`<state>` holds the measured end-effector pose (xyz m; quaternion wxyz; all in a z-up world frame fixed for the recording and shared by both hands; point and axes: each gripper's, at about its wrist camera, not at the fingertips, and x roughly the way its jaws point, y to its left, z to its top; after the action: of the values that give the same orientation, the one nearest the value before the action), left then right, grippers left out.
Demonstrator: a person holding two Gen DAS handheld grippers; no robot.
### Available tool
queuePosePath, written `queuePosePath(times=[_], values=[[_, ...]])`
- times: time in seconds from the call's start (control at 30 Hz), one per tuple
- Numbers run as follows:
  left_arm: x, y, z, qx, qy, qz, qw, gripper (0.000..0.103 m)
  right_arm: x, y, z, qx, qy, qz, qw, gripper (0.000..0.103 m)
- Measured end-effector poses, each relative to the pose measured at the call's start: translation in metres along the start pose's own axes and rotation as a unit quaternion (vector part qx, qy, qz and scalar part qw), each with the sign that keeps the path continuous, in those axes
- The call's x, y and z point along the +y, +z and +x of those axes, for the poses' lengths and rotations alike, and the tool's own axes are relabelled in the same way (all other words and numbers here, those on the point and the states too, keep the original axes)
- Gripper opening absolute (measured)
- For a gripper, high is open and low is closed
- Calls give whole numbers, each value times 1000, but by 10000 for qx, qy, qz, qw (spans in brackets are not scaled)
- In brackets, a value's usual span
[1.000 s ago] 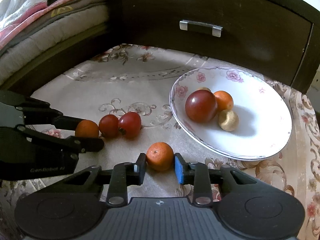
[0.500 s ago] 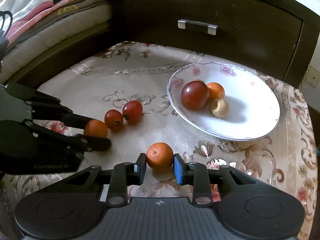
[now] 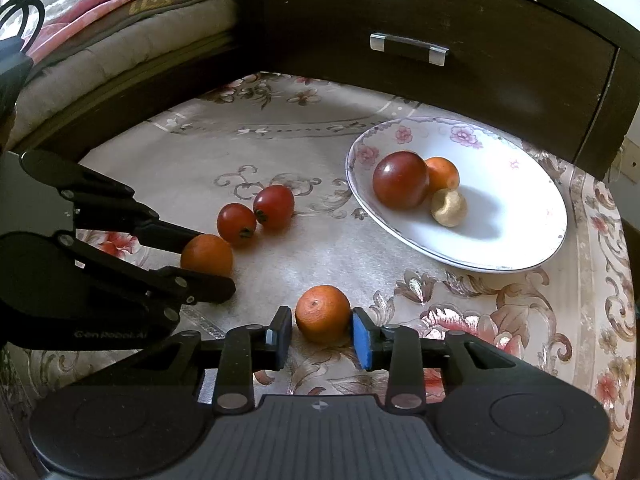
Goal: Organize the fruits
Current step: 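Carry both oranges over the white bowl and lower them in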
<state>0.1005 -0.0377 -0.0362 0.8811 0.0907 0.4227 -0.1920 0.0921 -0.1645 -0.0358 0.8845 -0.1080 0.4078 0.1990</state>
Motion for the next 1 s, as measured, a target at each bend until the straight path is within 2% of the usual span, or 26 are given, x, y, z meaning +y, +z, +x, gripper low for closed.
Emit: queuePosePath(times=[0.23, 0.37, 0.5, 0.63, 1.0], values=[[0, 0, 1, -60, 21, -31, 10000, 48, -1, 0, 1, -7, 10, 49, 10000, 30], [0, 0, 1, -68, 24, -30, 10000, 48, -2, 3, 3, -7, -10, 80, 10000, 30], [-3, 0, 0, -69, -23, -23, 10000, 42, -1, 3, 4, 20, -35, 14, 10000, 30], [-4, 1, 0, -58, -42, 29, 10000, 42, -1, 2, 3, 33, -86, -50, 9999, 25], [-12, 2, -2, -30, -201, 107, 9997, 42, -1, -3, -6, 74, -2, -6, 10000, 23]])
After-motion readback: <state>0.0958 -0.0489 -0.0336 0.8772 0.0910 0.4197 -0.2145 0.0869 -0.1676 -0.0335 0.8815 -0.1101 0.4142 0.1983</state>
